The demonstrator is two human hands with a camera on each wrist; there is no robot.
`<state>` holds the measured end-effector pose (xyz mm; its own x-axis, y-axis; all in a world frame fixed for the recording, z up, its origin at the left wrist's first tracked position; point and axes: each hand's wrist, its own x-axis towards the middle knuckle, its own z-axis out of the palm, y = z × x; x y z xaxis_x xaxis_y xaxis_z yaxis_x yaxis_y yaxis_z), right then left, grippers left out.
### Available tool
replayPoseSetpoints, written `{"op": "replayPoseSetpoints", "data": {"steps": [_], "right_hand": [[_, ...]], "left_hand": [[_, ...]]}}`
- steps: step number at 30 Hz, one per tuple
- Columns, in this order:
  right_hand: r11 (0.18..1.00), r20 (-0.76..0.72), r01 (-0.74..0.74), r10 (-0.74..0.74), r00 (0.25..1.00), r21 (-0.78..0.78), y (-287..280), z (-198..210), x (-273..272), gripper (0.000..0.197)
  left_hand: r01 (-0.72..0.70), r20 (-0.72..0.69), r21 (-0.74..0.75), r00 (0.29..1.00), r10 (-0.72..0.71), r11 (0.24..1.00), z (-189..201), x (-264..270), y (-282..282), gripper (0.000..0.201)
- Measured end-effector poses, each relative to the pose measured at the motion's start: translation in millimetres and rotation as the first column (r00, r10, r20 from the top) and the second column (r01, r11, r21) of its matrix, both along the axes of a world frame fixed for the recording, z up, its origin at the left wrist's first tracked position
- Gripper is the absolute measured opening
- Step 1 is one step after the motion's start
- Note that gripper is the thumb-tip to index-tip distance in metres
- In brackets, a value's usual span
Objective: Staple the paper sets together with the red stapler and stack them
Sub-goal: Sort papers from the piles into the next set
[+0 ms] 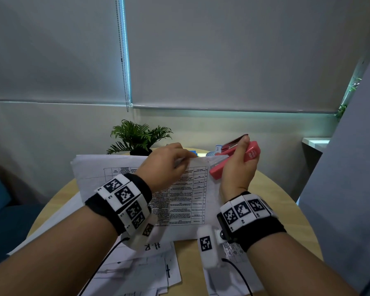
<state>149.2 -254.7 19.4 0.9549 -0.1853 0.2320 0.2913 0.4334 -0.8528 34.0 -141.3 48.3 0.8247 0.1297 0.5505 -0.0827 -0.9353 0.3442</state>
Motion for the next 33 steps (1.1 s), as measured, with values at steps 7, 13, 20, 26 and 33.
{"op": "replayPoseSetpoints", "data": {"steps": [7,13,20,26,33], "right_hand": [[0.997,-0.086,-0.037,0.042,0.995,0.064,4,2,7,0.038],[0.993,-0.111,-0.083,0.091,0.99,0.079,11,0,14,0.035],[0.983,-0.096,-0.156,0.165,0.982,0.102,7,0,16,0.029],[0.986,0.047,-0.166,0.165,0.985,0.013,-5,4,10,0.029],[1.0,0.257,-0.028,0.031,0.966,-0.015,-39,11,-6,0.011]], "left_hand": [[0.038,0.003,0.006,0.999,-0.038,0.999,-3,-2,-1,0.026],[0.045,-0.001,0.021,0.999,-0.045,0.999,-5,-2,1,0.025],[0.037,-0.023,0.001,0.999,-0.037,0.999,-14,0,5,0.02],[-0.068,-0.015,0.031,0.998,0.068,0.997,-14,5,12,0.015],[-0.293,0.024,-0.087,0.955,0.296,0.952,6,0,35,0.01]]}}
